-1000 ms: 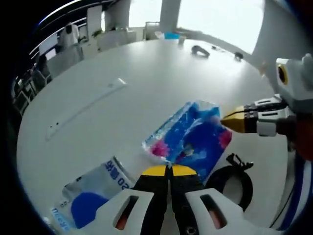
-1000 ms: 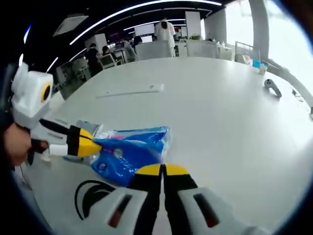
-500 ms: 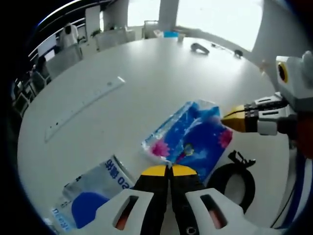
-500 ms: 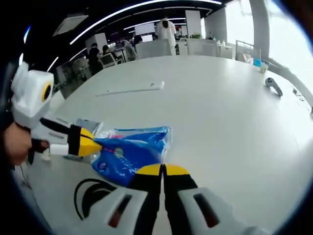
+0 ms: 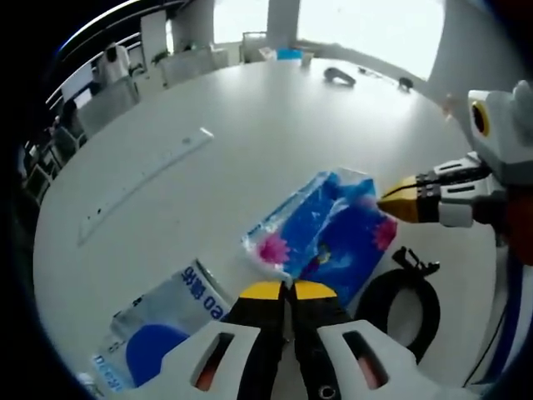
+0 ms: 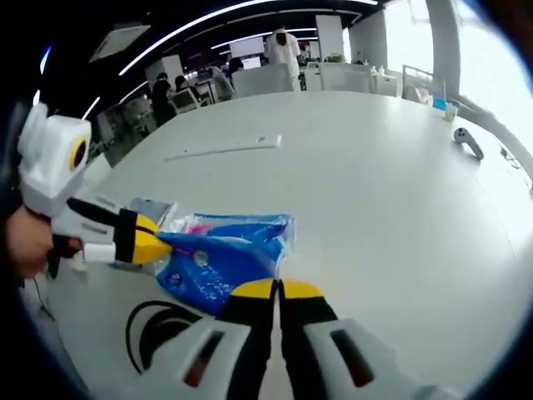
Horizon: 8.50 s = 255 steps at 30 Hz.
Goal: Arrange the tabletop items into an orderly group along one side of the table until the central work area is clear of visible clutter.
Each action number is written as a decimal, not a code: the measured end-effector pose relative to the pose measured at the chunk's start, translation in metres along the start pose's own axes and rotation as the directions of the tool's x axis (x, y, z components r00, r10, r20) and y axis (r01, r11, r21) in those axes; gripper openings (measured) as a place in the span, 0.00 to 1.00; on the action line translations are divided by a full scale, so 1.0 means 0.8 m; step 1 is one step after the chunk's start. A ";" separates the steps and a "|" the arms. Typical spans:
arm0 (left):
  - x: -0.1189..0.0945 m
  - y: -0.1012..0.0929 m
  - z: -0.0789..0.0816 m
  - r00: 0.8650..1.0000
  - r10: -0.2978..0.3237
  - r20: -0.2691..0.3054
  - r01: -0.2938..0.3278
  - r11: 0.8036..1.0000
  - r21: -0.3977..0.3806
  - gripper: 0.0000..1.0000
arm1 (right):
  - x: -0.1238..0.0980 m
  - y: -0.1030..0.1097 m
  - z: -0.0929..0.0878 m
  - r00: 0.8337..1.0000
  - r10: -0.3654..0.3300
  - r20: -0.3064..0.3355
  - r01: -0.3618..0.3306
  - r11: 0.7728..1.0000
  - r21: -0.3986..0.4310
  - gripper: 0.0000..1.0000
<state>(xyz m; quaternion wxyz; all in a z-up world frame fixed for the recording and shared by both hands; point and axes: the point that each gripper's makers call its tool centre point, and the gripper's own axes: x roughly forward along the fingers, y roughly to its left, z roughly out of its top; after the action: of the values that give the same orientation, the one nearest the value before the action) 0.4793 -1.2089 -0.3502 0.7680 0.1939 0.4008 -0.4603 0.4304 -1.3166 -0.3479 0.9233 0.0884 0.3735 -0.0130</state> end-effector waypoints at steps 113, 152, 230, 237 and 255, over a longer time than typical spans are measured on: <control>-0.089 0.045 0.037 0.965 0.006 0.260 0.000 1.000 -0.023 0.58 | -0.030 0.055 0.059 0.992 0.031 0.124 -0.021 0.996 -0.082 0.30; -0.172 0.114 -0.003 0.952 0.071 0.297 -0.054 0.996 -0.065 0.59 | -0.031 0.161 0.078 0.977 0.159 0.144 -0.136 0.979 -0.152 0.30; -0.334 0.219 -0.179 0.913 0.213 0.349 -0.107 0.949 -0.298 0.51 | -0.003 0.488 0.048 0.679 0.582 -0.447 -0.703 0.341 -0.624 0.30; -0.334 0.222 -0.183 0.909 0.212 0.359 -0.099 0.946 -0.308 0.50 | 0.015 0.488 0.024 0.660 0.515 -0.547 -0.728 0.256 -0.636 0.29; -0.331 0.225 -0.184 0.898 0.207 0.388 -0.078 0.943 -0.322 0.45 | 0.034 0.483 -0.001 0.581 0.438 -0.686 -0.805 0.188 -0.562 0.20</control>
<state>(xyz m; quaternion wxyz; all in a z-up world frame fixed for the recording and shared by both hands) 0.5028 -0.8744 -0.2416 0.8880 0.0022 0.2771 -0.3670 0.4846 -0.9347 -0.3079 0.6665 -0.2214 0.4243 0.5716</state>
